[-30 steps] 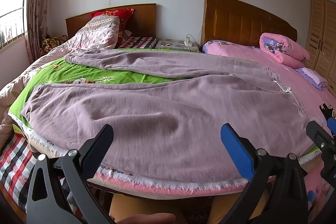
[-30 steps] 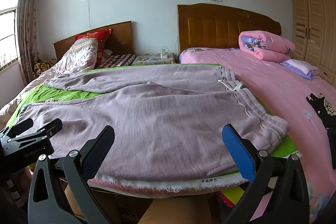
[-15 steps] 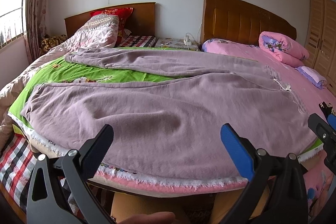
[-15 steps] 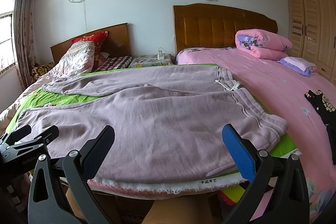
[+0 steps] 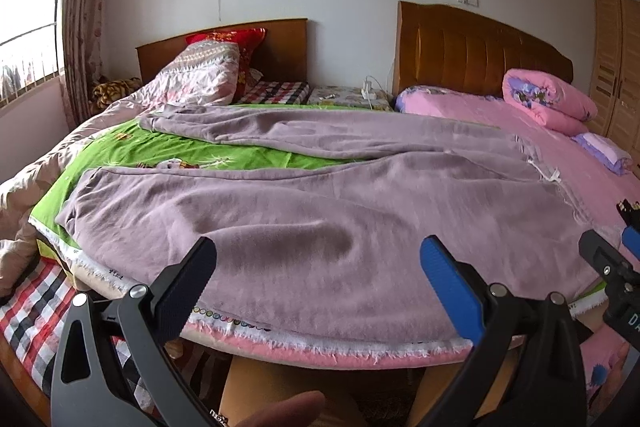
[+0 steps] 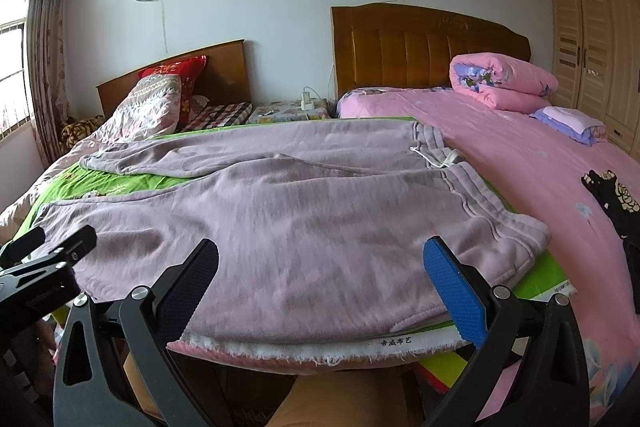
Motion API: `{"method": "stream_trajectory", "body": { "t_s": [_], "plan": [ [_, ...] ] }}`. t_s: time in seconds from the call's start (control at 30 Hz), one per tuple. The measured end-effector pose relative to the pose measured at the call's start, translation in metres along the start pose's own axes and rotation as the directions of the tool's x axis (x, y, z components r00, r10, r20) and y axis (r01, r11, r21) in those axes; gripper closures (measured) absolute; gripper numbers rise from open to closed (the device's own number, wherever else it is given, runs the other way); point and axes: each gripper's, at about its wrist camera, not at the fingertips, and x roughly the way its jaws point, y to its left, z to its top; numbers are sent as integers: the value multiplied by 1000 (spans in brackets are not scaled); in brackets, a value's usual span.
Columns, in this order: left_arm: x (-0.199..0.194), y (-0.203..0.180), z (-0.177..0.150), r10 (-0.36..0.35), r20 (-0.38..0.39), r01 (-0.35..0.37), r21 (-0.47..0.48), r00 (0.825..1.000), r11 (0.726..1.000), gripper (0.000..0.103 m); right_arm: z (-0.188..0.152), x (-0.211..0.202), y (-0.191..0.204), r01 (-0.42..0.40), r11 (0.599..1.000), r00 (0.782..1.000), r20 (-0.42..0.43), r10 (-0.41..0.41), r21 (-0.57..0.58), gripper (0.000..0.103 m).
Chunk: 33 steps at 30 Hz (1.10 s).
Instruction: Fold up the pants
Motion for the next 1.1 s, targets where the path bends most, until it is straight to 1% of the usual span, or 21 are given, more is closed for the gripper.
{"method": "stream_trajectory", "body": {
  "t_s": [0.13, 0.37, 0.63, 1.1],
  "plan": [
    [-1, 2, 1, 7, -3, -7, -24, 1000, 1000, 1, -1, 2, -5, -1, 1000, 1000, -6, 1, 15, 4],
    [5, 5, -2, -6, -48, 4, -52, 999, 999, 1, -3, 2, -10, 0, 1000, 1000, -7, 0, 26, 4],
    [5, 2, -4, -11, -36, 10, -41, 999, 999, 1, -4, 3, -11, -3, 1000, 1000, -10, 4, 24, 4],
    [13, 3, -10, -31, -64, 27, -60, 997, 998, 1, -7, 6, -18, 1, 999, 1000, -20, 0, 37, 4]
  ]
}}
